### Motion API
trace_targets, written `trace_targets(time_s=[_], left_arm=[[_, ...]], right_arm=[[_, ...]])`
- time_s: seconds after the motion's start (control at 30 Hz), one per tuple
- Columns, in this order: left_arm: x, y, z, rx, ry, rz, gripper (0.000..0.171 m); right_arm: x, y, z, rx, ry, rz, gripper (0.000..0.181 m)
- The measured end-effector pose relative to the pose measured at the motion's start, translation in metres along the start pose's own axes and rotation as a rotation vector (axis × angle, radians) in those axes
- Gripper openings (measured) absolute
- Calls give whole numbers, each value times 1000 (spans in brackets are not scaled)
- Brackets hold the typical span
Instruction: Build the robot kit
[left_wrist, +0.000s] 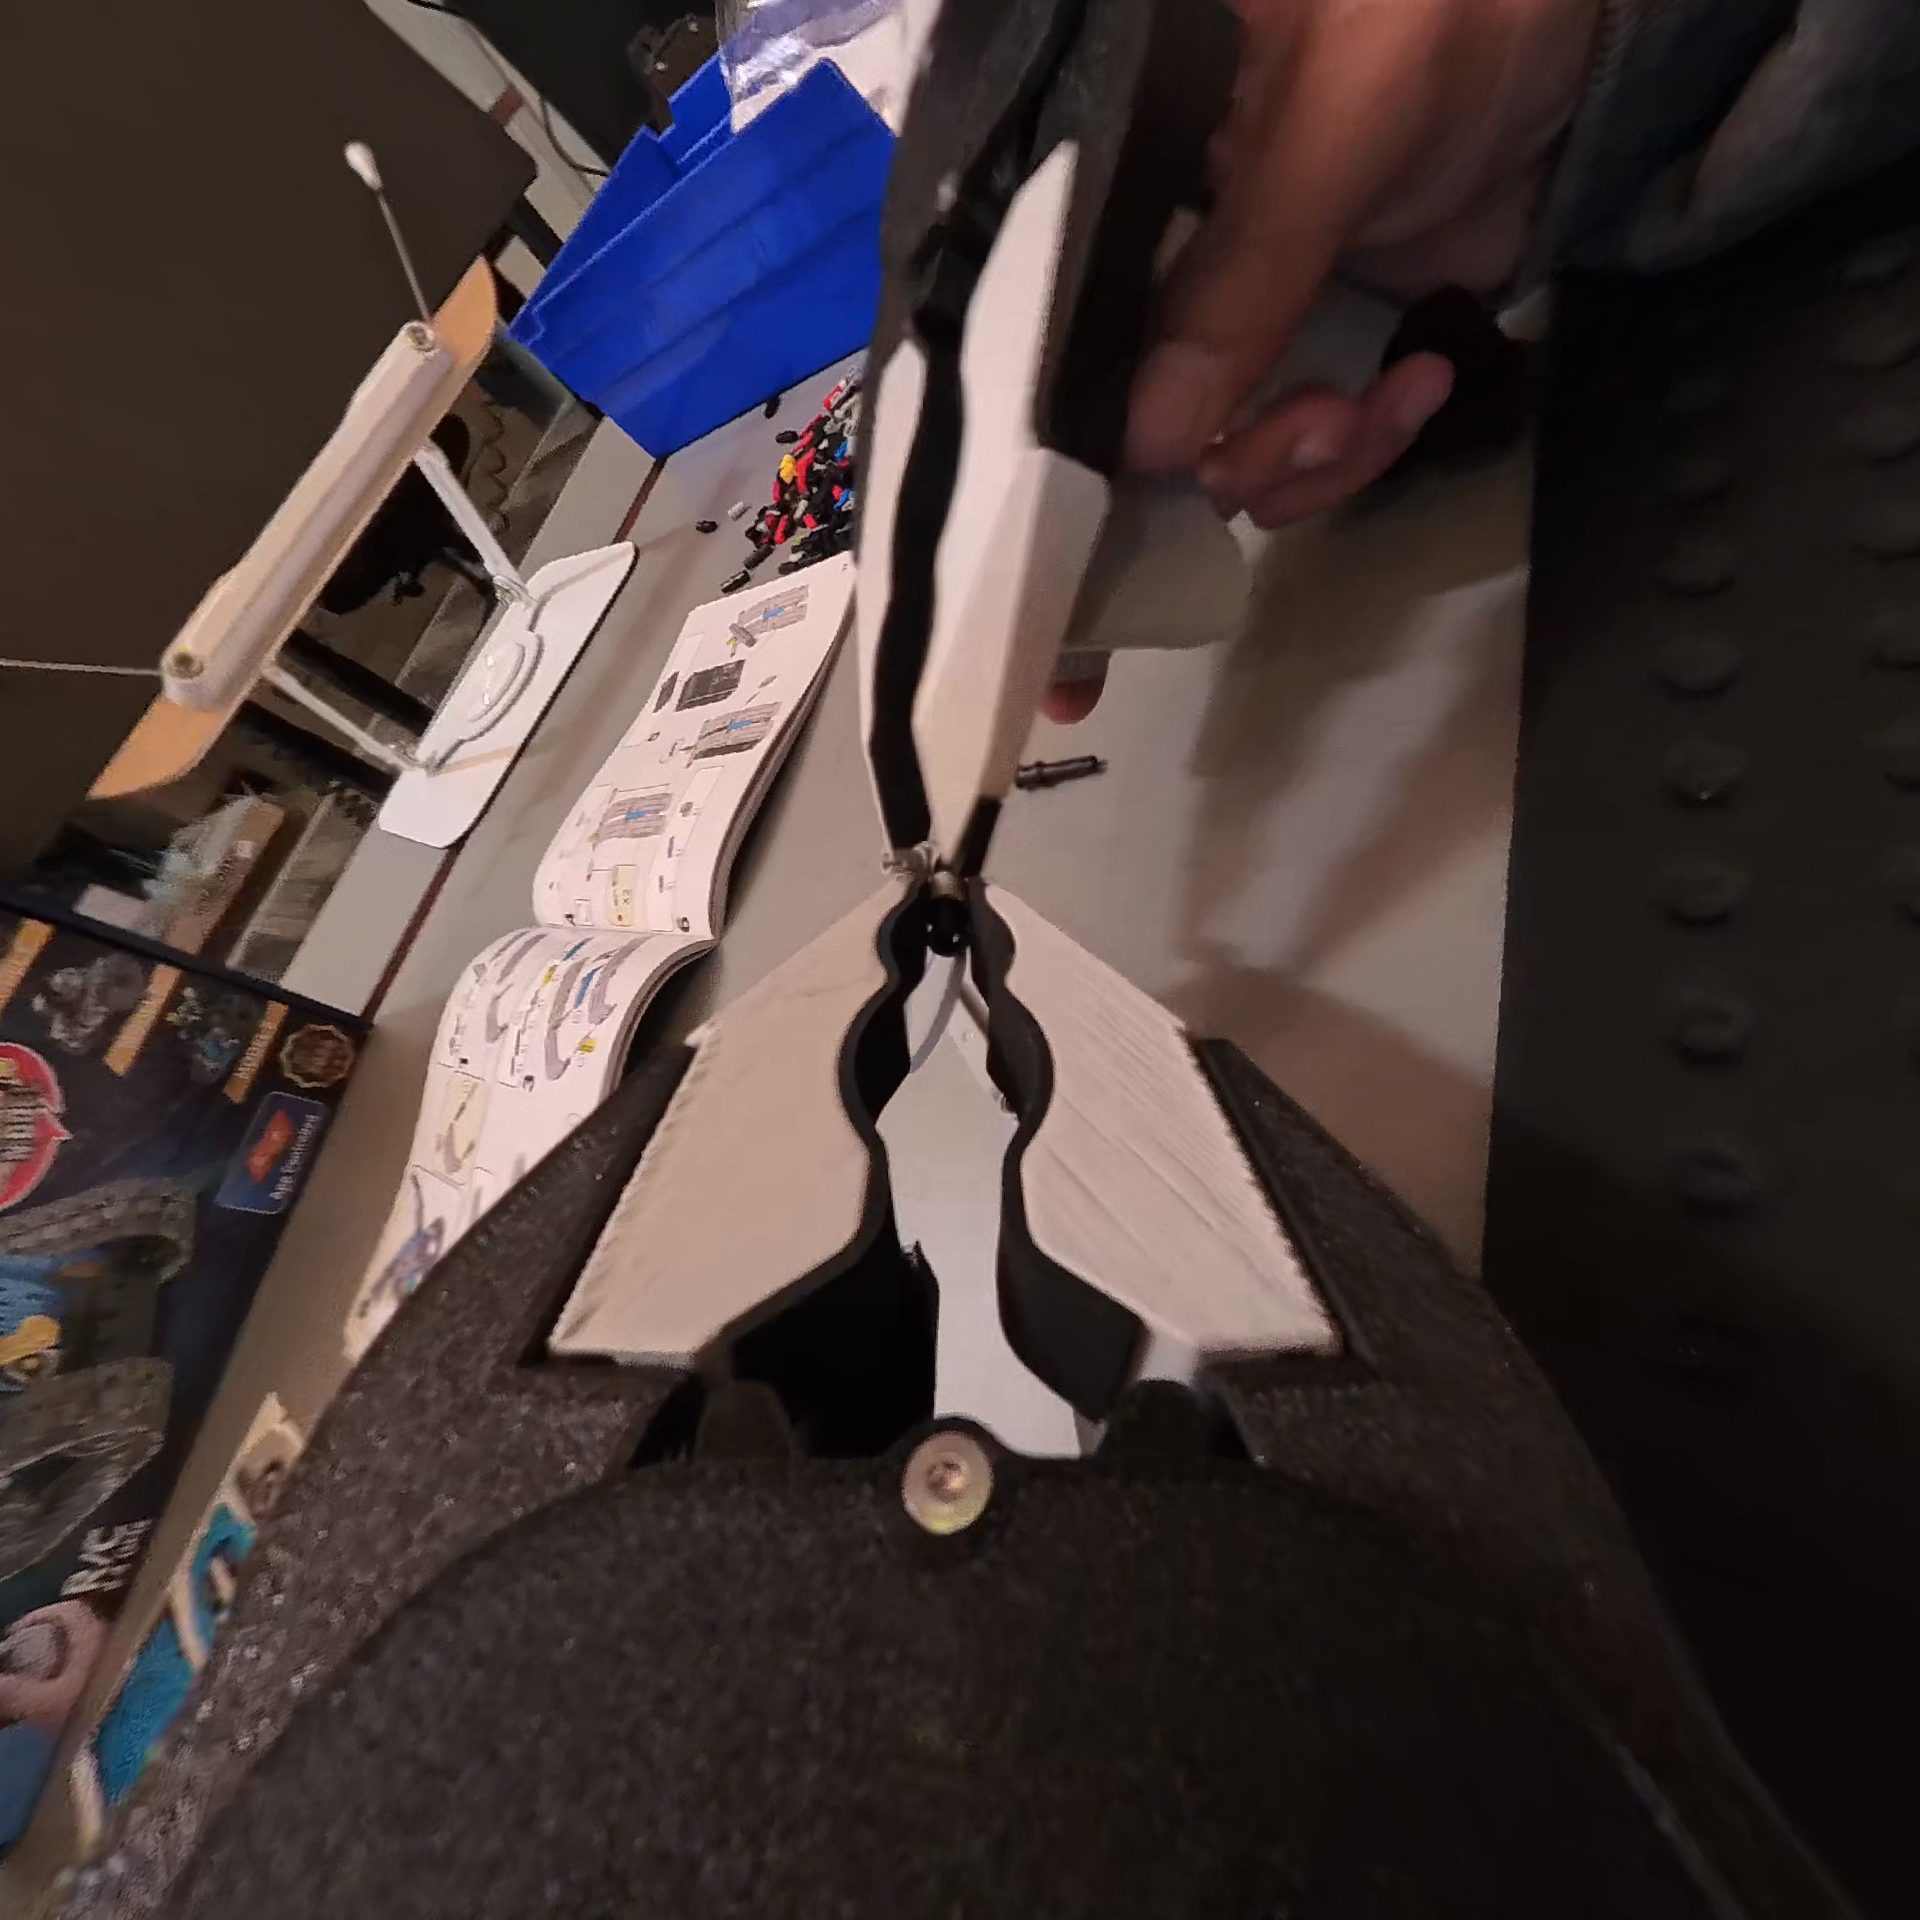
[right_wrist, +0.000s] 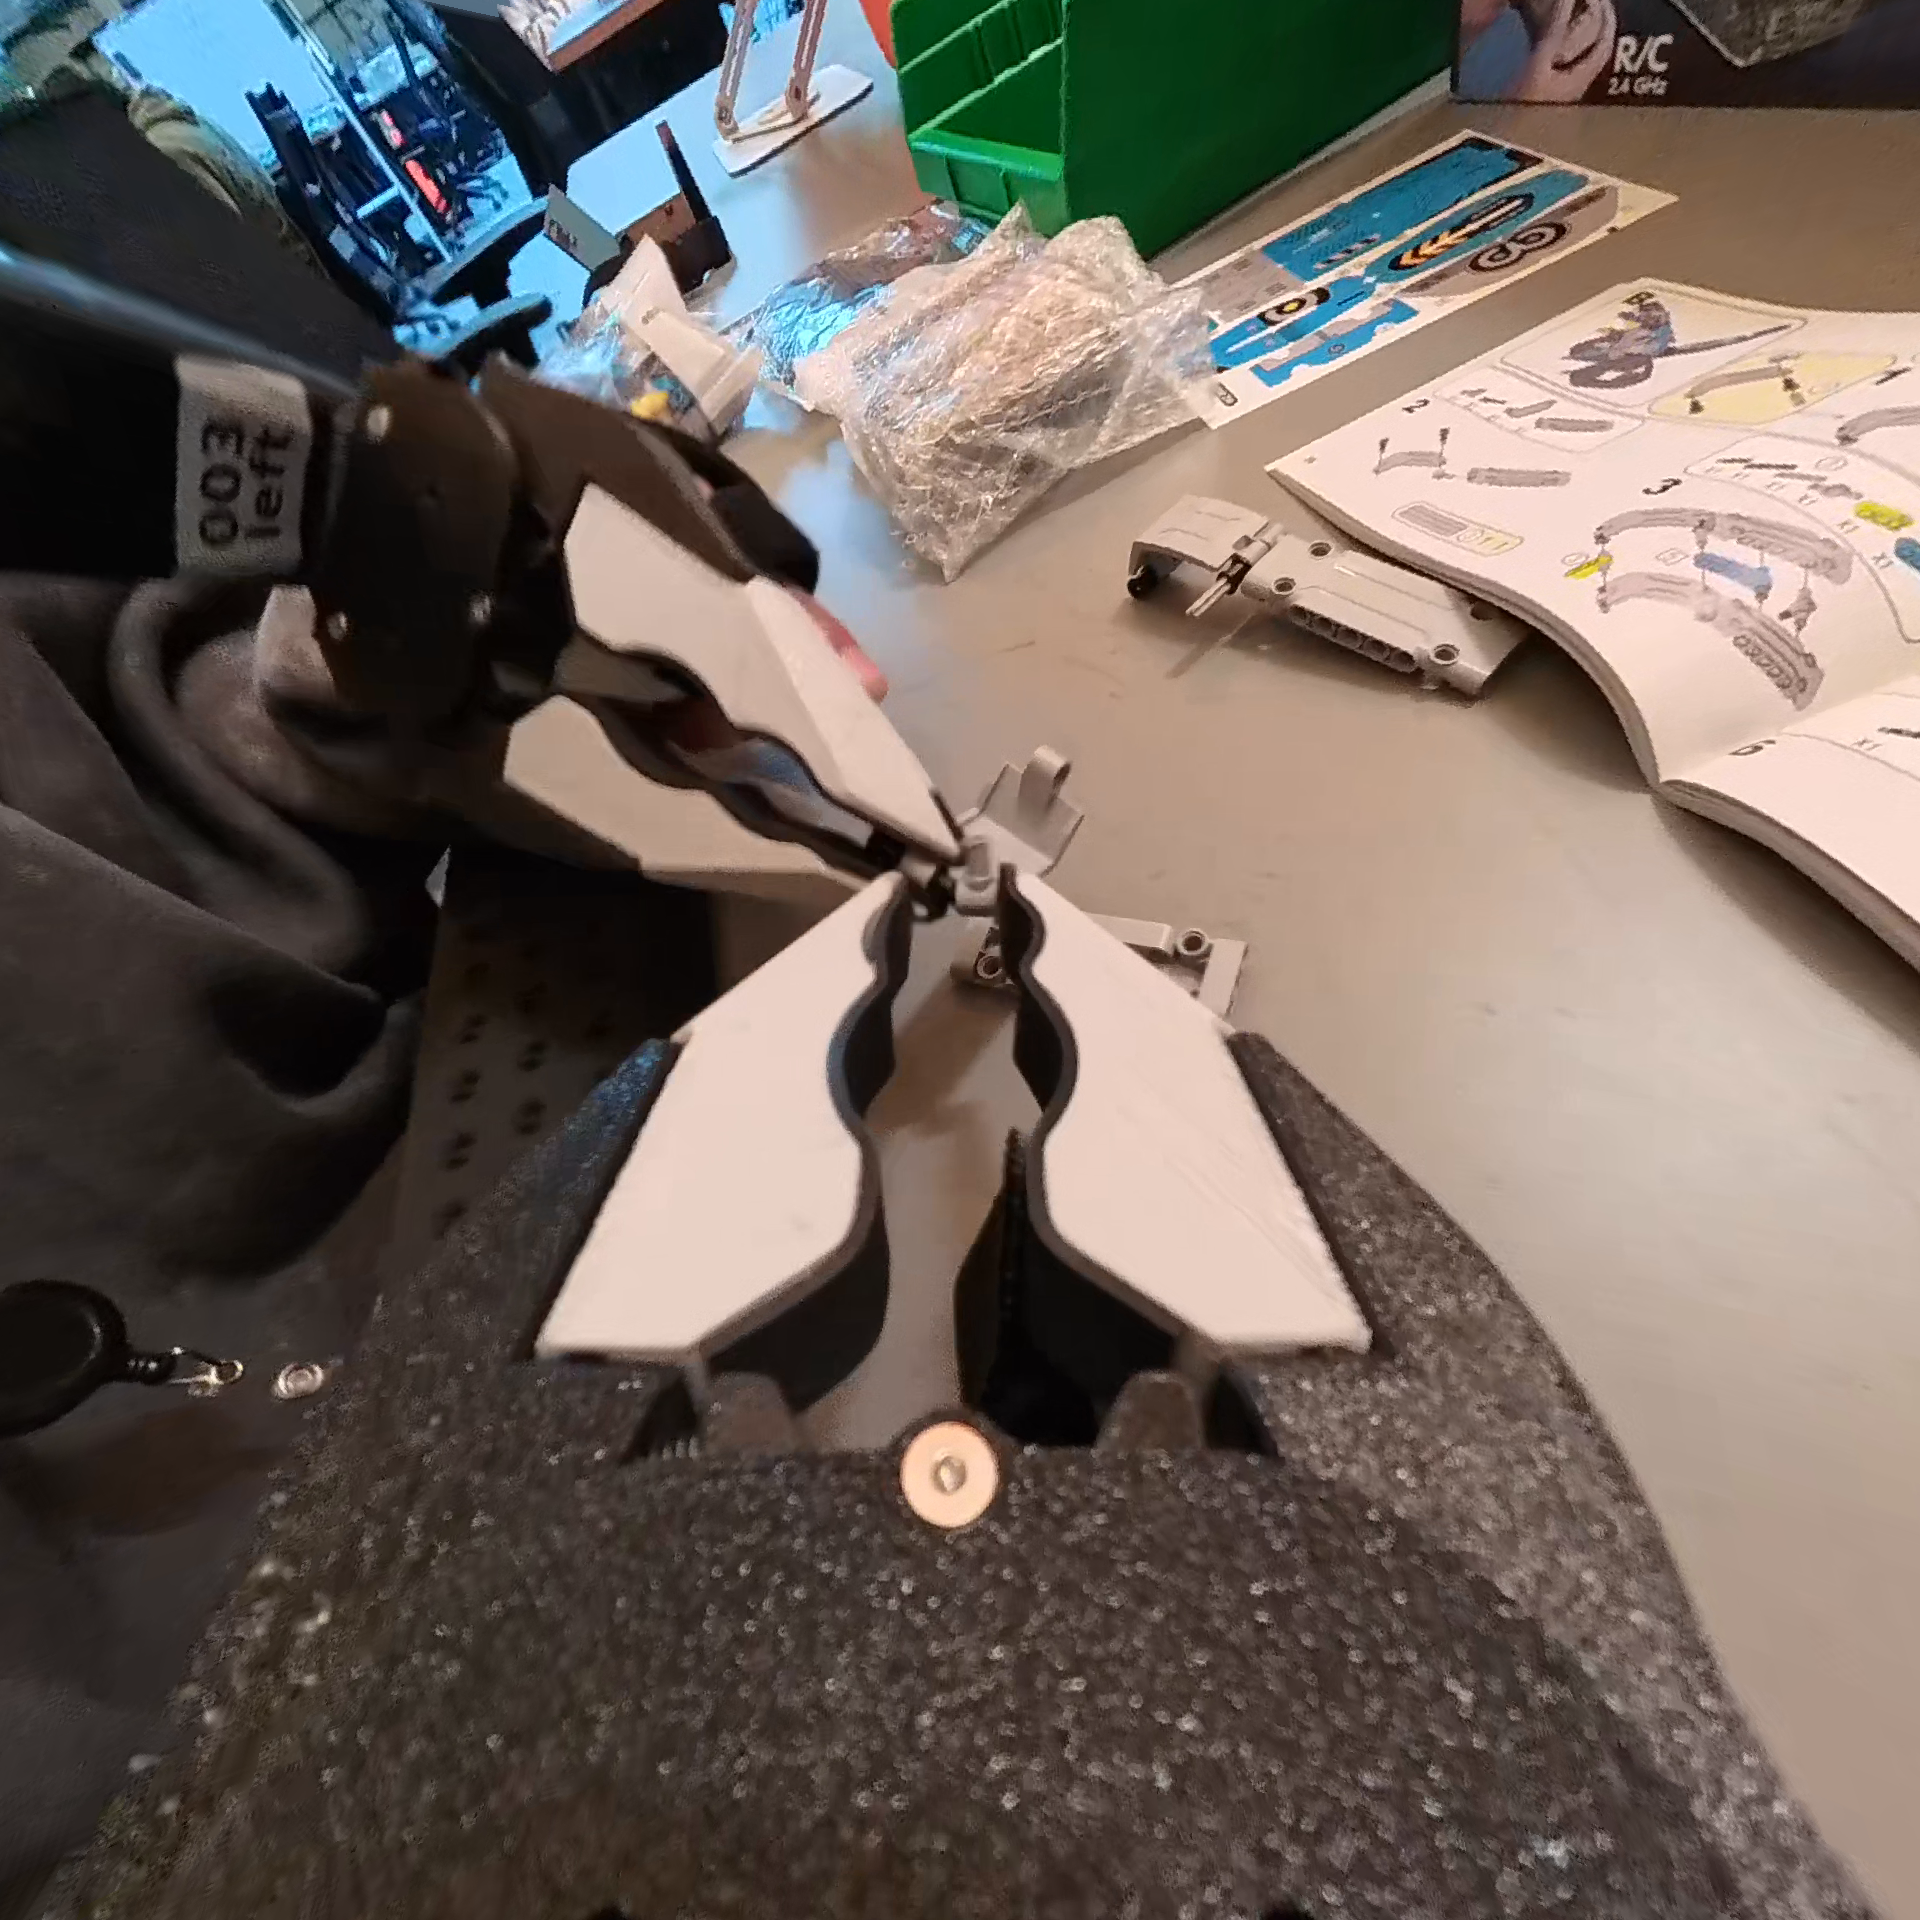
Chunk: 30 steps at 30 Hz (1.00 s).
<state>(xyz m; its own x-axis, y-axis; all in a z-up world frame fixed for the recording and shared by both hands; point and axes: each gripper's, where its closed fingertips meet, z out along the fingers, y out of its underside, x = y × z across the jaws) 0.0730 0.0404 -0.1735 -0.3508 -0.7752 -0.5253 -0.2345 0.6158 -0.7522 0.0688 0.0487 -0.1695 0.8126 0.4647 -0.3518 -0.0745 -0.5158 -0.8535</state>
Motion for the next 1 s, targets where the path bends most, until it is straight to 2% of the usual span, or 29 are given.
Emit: trace_targets(time_s=[0.17,0.3,0.5,0.67,0.87,1.0], left_arm=[[-3,8,5,-82,-84,107,5],[-8,14,7,-138,-141,160,6],[-19,20,6,-182,-206,170,6],[-19,19,6,-177,-201,169,5],[-18,19,6,-178,-198,170,5],[-21,15,4,-162,-221,170,5]], right_arm=[[7,1,4,-26,68,63,16],[7,-2,11,-26,98,150,31],[13,-4,17,-16,199,225,31],[13,-6,17,-4,199,222,31],[12,-8,16,-11,243,102,25],[11,-11,16,38,189,171,29]])
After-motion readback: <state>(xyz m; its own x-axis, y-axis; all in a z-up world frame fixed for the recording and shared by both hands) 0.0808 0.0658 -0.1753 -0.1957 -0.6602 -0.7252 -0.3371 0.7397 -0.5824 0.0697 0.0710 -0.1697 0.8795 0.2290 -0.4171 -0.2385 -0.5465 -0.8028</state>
